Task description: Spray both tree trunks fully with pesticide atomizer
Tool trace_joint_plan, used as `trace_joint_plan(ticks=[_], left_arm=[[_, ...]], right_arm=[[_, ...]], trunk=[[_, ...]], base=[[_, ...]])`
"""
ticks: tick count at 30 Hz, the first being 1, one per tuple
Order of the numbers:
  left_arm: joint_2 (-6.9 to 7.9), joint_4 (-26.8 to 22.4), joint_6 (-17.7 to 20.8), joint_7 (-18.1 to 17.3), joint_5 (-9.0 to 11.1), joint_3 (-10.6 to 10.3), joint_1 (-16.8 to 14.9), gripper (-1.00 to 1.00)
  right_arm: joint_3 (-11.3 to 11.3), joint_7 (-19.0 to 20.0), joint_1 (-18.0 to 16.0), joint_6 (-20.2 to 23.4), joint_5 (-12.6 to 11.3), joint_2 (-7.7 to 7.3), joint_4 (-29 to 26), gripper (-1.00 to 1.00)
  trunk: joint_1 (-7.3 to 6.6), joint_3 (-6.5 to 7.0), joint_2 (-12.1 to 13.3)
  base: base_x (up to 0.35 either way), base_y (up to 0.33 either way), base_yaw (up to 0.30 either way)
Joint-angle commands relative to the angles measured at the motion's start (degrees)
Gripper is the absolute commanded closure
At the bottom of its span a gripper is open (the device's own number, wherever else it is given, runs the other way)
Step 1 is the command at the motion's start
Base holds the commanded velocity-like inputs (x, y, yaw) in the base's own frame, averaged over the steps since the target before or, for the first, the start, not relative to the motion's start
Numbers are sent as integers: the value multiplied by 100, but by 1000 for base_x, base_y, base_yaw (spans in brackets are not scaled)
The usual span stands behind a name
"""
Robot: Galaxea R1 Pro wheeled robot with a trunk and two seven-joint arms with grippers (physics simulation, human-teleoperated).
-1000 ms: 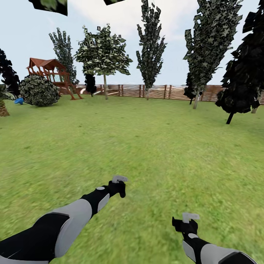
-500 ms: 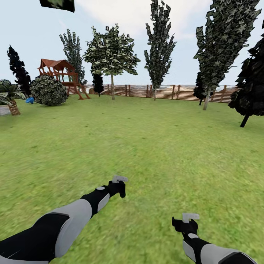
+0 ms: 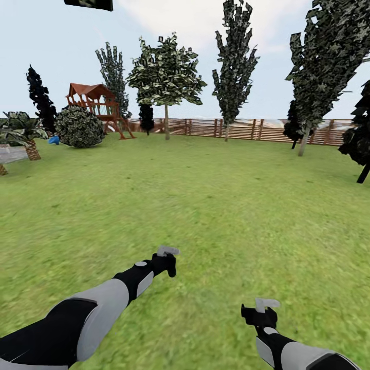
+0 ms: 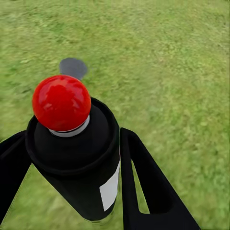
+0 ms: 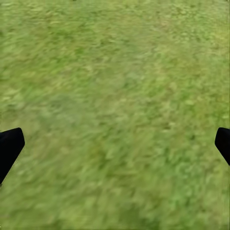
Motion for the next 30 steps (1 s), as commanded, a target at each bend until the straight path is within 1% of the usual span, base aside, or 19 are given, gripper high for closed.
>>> trace_joint_plan(ticks=[1,5,12,24,30], left_arm=[[0,6,-31,0,-22,-24,-7,100],[0,6,-31,0,-22,-24,-7,100],[0,6,-31,0,-22,-24,-7,100],[0,6,-31,0,-22,-24,-8,100],[0,6,-31,0,-22,-24,-8,100]], right_arm=[[48,-3,-9,-29,-39,3,19,-100],[48,4,-7,-29,-38,3,19,-100],[48,-1,-9,-29,-38,3,15,-100],[48,0,-5,-29,-38,0,17,-100],[48,6,-5,-29,-38,3,17,-100]], trunk=[[5,-10,-8],[5,-10,-8],[5,-10,-8],[5,-11,-8],[5,-38,-8]], base=[[350,0,38],[350,0,13],[350,0,124],[350,0,8],[350,0,0]])
